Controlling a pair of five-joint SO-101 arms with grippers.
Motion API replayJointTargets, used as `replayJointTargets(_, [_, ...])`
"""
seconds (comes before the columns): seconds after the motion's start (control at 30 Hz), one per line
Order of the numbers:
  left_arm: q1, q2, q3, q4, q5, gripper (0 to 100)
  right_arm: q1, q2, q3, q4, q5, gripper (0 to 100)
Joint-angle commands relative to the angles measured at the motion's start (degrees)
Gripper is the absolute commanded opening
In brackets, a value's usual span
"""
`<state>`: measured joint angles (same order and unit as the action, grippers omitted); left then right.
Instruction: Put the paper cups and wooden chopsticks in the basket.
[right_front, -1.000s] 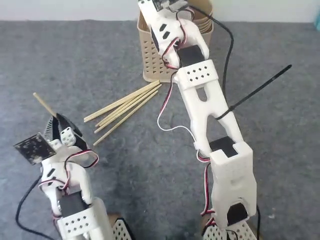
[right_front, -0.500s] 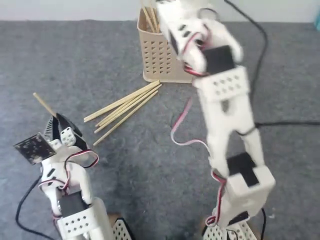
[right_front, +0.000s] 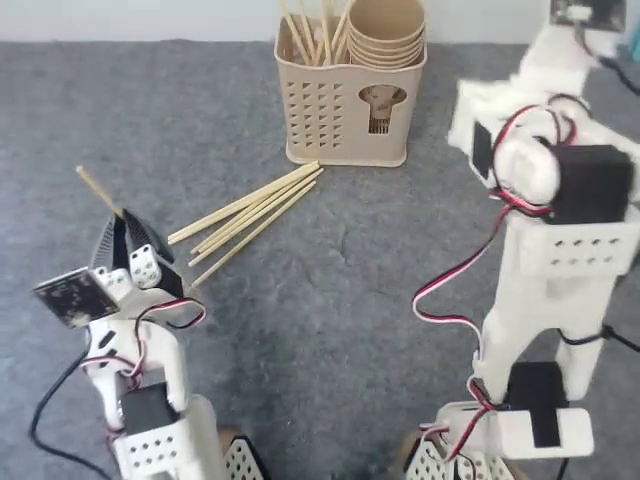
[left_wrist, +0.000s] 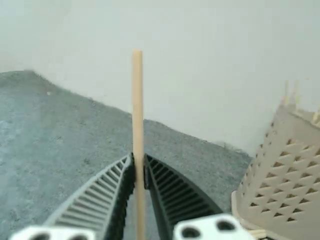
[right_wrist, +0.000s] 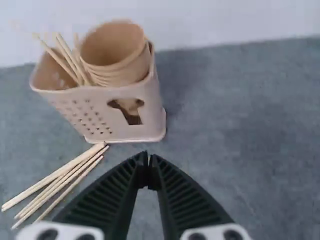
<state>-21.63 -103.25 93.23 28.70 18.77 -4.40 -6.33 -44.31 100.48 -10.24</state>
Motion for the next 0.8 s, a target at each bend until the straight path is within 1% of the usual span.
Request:
replayJointTargets(0.0, [4.66,-0.88,-10.24,-1.76,0.18,1,6.9,-5.67,9.76,1.98,-0.88,0.8])
replayJointTargets(0.13, [8.09,0.0,-17.8,-1.85,-0.09,1,10.95,-12.79,26.02,-1.36,-0.7,0.8])
replayJointTargets(0.2, [9.67,2.9,-21.76,-1.85,-0.18,1,11.82,-18.24,34.99,-5.41,-0.62,0.8])
replayJointTargets(0.4, [10.73,21.45,-36.62,-1.85,-0.18,1,12.18,-39.16,68.48,-25.54,-0.44,0.8])
replayJointTargets(0.5, [10.99,31.56,-45.14,-2.37,-0.18,1,12.18,-46.81,84.4,-36.35,-0.44,0.8])
replayJointTargets(0.6, [13.63,40.88,-52.0,-7.3,-0.18,1,11.47,-50.51,98.02,-46.29,-0.44,0.8])
replayJointTargets(0.77, [18.46,53.98,-60.7,-17.41,-0.18,1,8.92,-51.38,116.84,-64.84,-0.79,0.8])
